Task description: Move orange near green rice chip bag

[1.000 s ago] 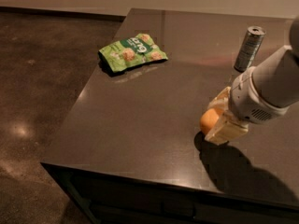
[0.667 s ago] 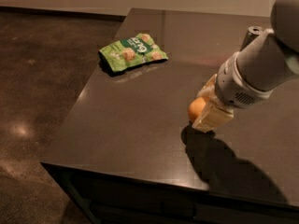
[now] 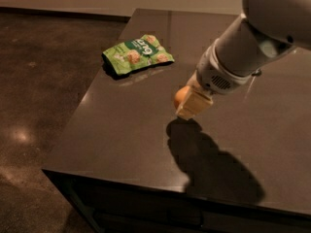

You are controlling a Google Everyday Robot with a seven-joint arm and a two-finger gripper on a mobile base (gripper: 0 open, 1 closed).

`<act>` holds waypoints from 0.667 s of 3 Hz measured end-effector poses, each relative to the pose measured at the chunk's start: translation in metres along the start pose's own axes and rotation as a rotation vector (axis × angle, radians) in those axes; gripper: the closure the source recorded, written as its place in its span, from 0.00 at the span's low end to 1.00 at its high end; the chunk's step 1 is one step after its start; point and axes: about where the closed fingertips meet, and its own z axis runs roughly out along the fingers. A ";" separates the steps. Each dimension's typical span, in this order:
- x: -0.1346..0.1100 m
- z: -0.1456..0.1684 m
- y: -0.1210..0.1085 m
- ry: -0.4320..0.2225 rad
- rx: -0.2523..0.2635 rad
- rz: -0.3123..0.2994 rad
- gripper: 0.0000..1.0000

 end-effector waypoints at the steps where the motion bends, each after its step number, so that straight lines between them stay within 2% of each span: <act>1: -0.011 0.000 -0.011 0.005 0.060 0.101 1.00; 2: -0.011 0.000 -0.011 0.004 0.063 0.147 1.00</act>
Offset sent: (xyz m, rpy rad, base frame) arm 0.0115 0.0050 0.0062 0.0105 -0.0119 -0.1048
